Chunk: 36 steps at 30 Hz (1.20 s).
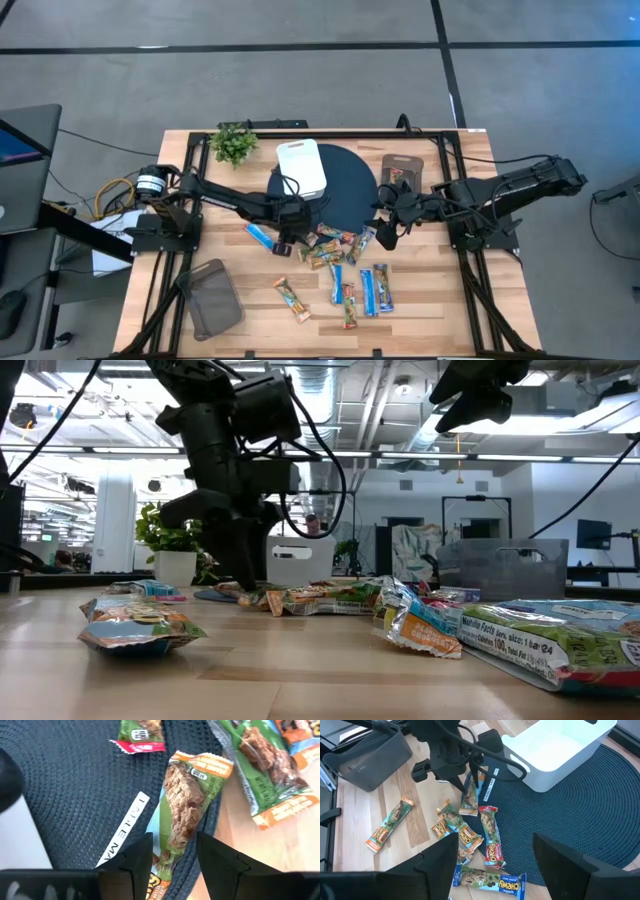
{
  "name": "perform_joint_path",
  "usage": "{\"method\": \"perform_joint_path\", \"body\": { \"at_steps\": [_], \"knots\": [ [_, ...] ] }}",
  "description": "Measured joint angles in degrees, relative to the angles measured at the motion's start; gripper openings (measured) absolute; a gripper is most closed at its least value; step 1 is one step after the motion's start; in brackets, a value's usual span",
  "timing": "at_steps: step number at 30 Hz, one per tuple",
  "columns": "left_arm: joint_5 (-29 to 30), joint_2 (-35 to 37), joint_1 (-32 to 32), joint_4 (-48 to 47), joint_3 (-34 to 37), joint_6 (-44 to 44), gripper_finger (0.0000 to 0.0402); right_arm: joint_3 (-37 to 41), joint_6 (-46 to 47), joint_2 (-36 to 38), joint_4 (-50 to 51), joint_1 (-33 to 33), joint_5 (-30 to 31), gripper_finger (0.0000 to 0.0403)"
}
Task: Pick and place Granola Bars by type
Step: Put the yellow granola bar into the bottom black bin
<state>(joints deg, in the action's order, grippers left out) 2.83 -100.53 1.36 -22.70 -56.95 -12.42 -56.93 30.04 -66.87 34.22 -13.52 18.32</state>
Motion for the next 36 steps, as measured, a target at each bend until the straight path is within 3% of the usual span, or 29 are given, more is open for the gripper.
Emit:
{"method": "perform_joint_path", "body": {
  "at_steps": [14, 24, 36],
  "knots": [
    [-1.10, 0.13, 0.57, -0.53, -0.07, 5.74, 0.0009, 0.00, -0.02, 0.00, 0.00, 0.00, 0.01, 0.0248],
    [-2.66, 0.99, 0.62, -1.62, -0.74, 9.74, 0.0001, 0.01, -0.53, 0.00, 0.06, 0.01, 0.01, 0.0248],
    [-1.76, 6.14, 1.56, -9.42, -10.12, 10.08, 0.0000, 0.02, -2.16, 0.00, 1.51, 0.15, 0.01, 0.0248]
  ]
}}
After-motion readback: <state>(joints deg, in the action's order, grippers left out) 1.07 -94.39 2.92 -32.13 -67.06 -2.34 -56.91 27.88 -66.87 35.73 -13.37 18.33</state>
